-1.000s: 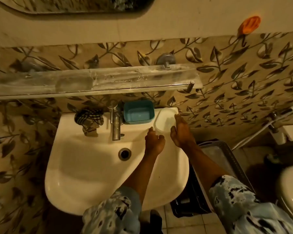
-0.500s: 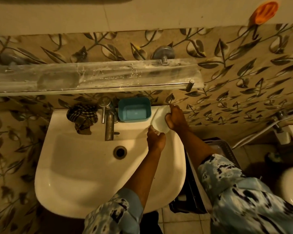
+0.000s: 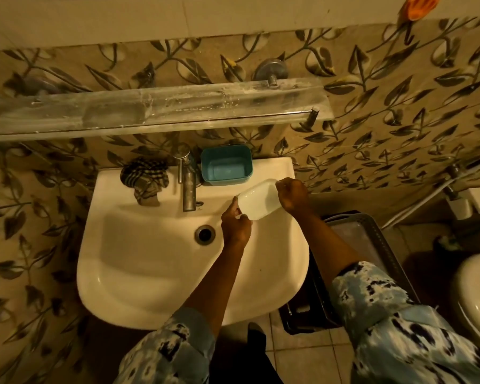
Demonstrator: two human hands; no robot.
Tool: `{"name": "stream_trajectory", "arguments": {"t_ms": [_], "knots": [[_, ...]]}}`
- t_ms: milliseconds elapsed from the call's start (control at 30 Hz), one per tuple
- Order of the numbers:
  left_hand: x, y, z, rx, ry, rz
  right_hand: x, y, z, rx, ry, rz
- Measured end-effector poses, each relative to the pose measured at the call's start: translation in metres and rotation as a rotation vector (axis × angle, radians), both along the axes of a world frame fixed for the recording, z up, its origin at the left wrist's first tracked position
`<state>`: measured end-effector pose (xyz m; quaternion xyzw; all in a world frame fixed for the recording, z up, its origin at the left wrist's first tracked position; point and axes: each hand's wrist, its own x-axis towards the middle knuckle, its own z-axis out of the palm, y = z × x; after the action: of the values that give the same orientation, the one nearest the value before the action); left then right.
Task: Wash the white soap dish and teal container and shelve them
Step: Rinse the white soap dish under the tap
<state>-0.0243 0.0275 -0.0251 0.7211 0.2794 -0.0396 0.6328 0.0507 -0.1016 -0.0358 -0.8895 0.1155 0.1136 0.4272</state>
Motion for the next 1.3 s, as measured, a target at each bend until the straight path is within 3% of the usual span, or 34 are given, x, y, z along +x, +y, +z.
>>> {"name": "stream_trajectory", "arguments": {"t_ms": [133,367,500,733,933,1067,1300], "knots": [[-0.02,0.023,0.007,0.049,-0.019,-0.071,-0.029,0.007,-0.001,0.172,-0.008,-0.017],[-0.047,0.064,0.013,-0.127,0.009,0.035,-0.078,0.018,0.012,0.683,0.195,0.0],[-0.058,0.085,0.01,-0.117,0.014,0.037,-0.096,0.027,0.018,0.826,0.381,0.015],[-0.059,0.107,0.006,-0.061,0.047,0.0,-0.117,0.042,0.016,1.028,0.489,0.003],[-0.054,0.114,-0.001,-0.084,0.09,-0.062,-0.127,0.049,0.009,1.055,0.429,-0.073],[-0.058,0.12,-0.008,-0.135,0.139,0.034,-0.128,0.048,0.005,0.969,0.32,-0.073],[-0.085,0.146,-0.026,-0.121,0.185,0.027,-0.128,0.043,-0.002,0.763,0.099,-0.04]]}}
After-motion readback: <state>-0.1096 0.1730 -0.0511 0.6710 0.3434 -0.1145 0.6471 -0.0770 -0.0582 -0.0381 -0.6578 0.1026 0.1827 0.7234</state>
